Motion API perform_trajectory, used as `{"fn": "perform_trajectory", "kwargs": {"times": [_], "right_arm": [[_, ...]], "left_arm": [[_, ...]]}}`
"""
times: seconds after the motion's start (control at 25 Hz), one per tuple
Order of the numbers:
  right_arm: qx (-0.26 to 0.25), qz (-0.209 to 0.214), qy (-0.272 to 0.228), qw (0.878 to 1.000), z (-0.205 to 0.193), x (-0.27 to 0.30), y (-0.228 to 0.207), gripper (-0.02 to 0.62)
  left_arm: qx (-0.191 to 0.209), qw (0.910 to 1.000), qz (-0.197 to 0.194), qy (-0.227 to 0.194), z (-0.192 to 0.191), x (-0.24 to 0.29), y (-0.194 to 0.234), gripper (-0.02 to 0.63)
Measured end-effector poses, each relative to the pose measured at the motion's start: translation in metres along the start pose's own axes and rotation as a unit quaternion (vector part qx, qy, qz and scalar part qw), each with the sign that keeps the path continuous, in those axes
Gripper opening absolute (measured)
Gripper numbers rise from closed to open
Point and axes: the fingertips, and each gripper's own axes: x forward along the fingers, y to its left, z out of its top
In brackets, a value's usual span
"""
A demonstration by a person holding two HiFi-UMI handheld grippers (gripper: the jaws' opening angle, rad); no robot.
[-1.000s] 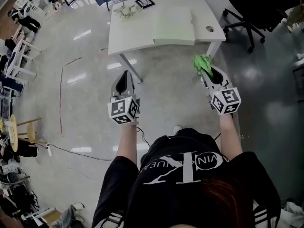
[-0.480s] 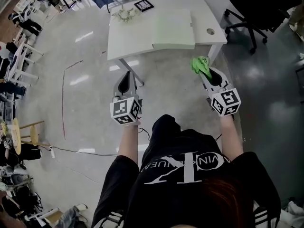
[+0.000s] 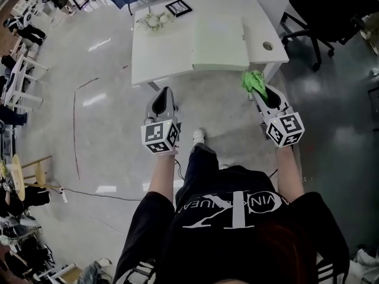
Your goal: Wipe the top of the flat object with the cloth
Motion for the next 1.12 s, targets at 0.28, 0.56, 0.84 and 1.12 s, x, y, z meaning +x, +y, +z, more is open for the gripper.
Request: {"fn": "perform_trajectory", "kwargs": {"times": [0.28,0.56,0.84,1.12], "right_arm": [[0.021,-0.018,0.015,1.0,0.002,0.06,-0.023,0.106],[0.039,-0.037,0.027,0.998,0.003,0.107,-0.037,0.107],[0.049,-0.056,0.041,0.996,0.006,0.149,-0.047,0.107],[0.049,-0.083,0.065,0.993,0.006,0.199,-0.054,0.107]], "left_arm": [[-0.003,0.9996,-0.025,0.011,0.002,0.068,0.033,0.011],[-0.006,0.9985,-0.049,0.025,0.004,0.118,0.058,0.011],[-0.003,0.9967,-0.073,0.035,0.005,0.164,0.081,0.011],[0.011,0.9912,-0.121,0.054,-0.003,0.202,0.098,0.011]]}}
